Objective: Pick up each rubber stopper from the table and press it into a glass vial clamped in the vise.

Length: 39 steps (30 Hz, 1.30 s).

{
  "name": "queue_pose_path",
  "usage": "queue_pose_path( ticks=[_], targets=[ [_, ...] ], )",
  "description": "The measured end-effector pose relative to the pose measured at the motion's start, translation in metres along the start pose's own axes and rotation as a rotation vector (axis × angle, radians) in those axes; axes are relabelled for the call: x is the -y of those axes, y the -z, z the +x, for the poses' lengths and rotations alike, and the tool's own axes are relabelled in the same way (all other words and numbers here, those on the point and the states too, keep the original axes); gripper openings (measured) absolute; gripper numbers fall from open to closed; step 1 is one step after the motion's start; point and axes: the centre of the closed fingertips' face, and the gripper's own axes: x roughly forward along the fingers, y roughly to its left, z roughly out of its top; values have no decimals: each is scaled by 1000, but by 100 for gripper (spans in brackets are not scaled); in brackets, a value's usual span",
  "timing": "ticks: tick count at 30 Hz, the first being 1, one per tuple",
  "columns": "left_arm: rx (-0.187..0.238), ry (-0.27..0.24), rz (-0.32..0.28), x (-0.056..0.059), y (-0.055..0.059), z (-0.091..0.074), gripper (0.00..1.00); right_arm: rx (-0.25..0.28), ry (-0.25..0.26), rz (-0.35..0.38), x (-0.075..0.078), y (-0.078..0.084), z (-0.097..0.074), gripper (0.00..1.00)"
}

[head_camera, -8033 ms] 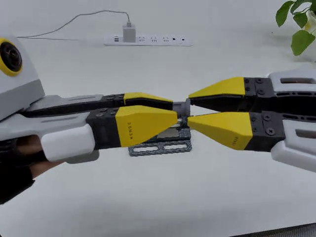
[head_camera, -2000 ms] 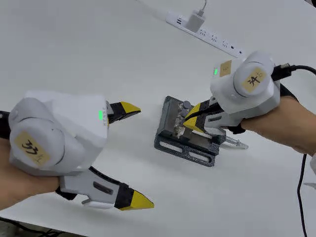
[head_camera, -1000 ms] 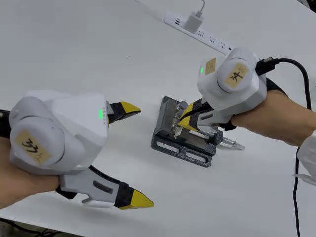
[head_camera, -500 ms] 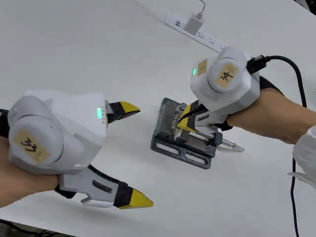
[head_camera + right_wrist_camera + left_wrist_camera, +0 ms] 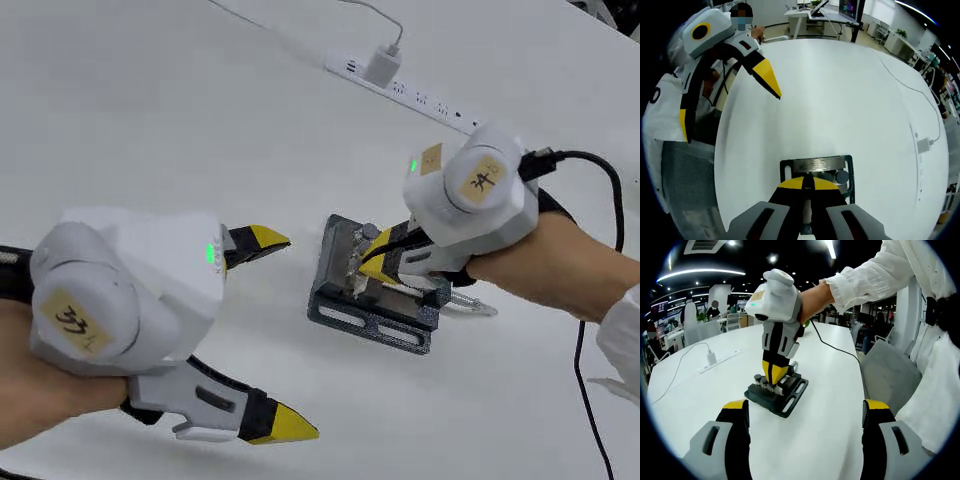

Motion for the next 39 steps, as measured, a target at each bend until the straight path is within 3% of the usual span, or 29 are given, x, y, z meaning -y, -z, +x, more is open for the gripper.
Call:
queue_pose_path(
  ticks=[6, 21, 24, 27, 39],
  targets=[
    [-8, -11, -4, -2, -1, -4, 93, 91, 30, 107, 2, -1, -1, 0],
    [-33, -21, 11, -1, -4, -6, 93, 178, 78, 148, 0, -5, -4, 0],
    [-34, -28, 11, -3, -4, -7, 93, 199, 94, 160, 2, -5, -6, 9],
    [-35, -35, 9, -5, -4, -9, 93, 230, 109, 167, 3, -8, -13, 7],
    [-65, -51, 15, -12, 2, -9, 98, 333, 163, 236, 1, 10, -42, 20]
  ],
)
